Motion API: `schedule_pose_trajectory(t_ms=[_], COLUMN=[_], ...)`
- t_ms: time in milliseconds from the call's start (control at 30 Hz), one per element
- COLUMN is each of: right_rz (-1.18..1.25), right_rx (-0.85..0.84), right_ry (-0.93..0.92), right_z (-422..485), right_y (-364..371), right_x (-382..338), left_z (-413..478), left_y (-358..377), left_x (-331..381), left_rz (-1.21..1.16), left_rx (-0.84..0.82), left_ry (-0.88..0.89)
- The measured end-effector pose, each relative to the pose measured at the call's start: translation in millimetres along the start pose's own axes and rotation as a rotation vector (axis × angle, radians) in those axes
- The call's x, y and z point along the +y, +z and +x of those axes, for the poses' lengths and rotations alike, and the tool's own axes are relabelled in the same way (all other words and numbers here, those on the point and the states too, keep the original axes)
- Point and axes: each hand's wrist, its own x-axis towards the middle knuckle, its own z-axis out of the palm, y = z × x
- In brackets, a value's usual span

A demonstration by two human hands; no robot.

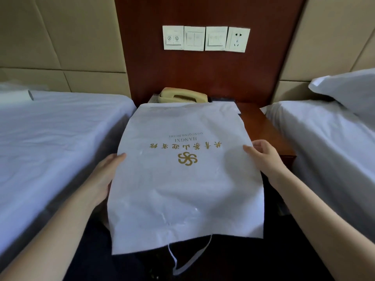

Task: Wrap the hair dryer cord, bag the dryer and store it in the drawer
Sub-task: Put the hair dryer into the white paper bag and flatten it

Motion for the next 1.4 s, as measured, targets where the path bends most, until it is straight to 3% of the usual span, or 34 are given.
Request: schedule_pose_trajectory(t_ms=[167, 367, 500, 600, 800, 1000, 1100, 1200, 1400], right_rz=[-0.255, -0.330, -0.072, 0.101, -0.023, 0.161, 0.205, 0.220, 0.158], right_rx=[0.057, 0.020, 0.005, 0.097, 0.194, 0.259, 0.144, -0.078, -0.291], right_ry=[-0.063, 0.010, 0.041, 0.127, 0.076, -0.021, 0.127, 0.323, 0.312], right_z=[35, 61, 71, 75, 55, -18, -44, -54, -71], right_y=[26, 42, 41, 35, 32, 39, 41, 35, 9], right_x=[-31, -46, -45, -37, -18, 25, 50, 72, 72], left_z=[23, 24, 31, 34, 26, -11, -36, -52, -71], left_y=[13, 16, 7, 3, -1, -3, 6, 10, 6], left_x=[3, -15, -16, -20, -21, -31, -39, -46, -46], left_rz=[0.072, 0.281, 0.224, 0.200, 0.191, 0.169, 0.163, 0.177, 0.282], left_rx=[0.080, 0.138, 0.143, 0.160, 0.196, 0.109, 0.044, 0.051, 0.094], left_ry=[0.092, 0.227, 0.178, 0.141, 0.080, -0.111, -0.174, -0.197, -0.202])
